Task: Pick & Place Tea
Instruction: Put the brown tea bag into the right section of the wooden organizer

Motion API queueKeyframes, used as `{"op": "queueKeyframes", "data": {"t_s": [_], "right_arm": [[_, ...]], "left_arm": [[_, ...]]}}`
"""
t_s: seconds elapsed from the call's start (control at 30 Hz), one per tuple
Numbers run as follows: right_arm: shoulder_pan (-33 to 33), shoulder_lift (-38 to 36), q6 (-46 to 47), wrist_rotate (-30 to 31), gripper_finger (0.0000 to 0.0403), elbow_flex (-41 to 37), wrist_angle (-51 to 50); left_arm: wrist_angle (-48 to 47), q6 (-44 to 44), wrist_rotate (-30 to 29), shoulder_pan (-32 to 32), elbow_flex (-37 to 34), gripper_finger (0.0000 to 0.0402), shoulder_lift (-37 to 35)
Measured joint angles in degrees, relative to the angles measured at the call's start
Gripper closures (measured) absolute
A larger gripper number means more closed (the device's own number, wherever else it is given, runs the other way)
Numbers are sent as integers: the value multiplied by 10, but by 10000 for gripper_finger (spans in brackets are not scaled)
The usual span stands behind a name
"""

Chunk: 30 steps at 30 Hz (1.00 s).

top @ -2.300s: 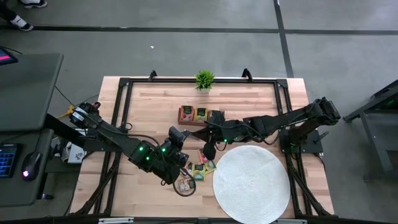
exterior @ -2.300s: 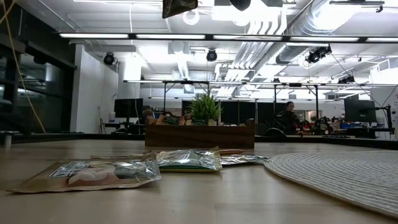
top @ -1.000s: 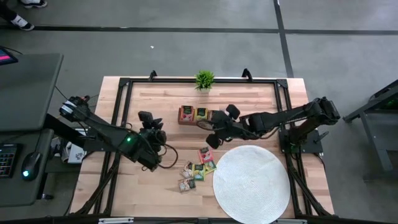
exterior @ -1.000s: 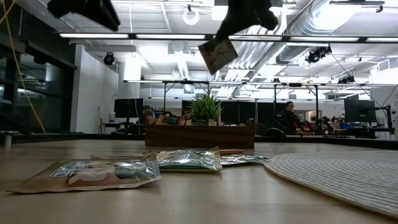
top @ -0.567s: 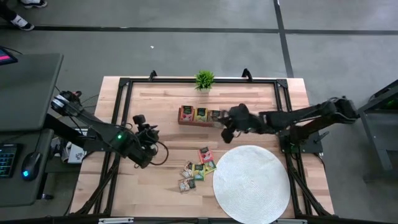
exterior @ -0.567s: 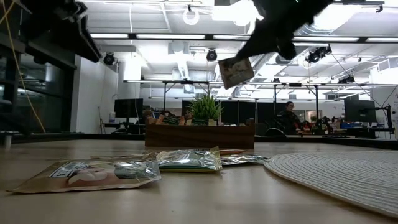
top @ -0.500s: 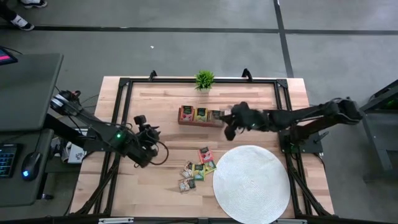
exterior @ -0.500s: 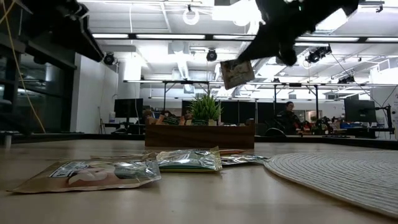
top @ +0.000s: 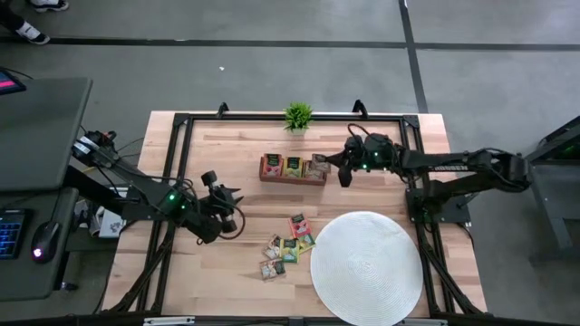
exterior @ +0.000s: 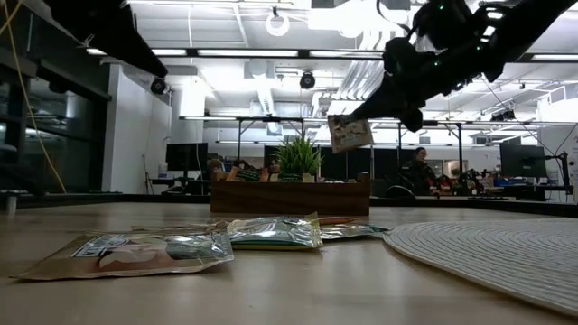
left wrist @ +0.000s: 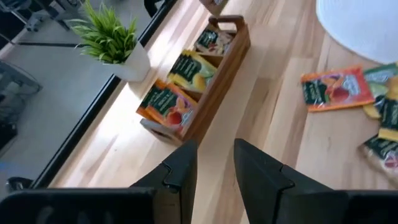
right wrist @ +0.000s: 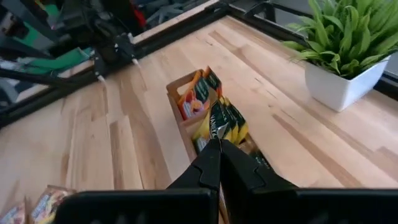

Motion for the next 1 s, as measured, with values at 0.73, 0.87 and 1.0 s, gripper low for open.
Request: {"op": "queueKeyframes", "data": {"t_s": [0.73, 0.87, 1.0], "right_arm": [[-46, 183, 1, -93, 403, 0, 154], [-46, 186, 2, -78, 403, 0, 155], [-46, 186, 2, -66, 403, 0, 153]], "left_arm": [[35, -33, -3, 0, 0, 300, 0], [35, -33, -3, 0, 0, 300, 0], [34, -33, -2, 0, 0, 300, 0]]}}
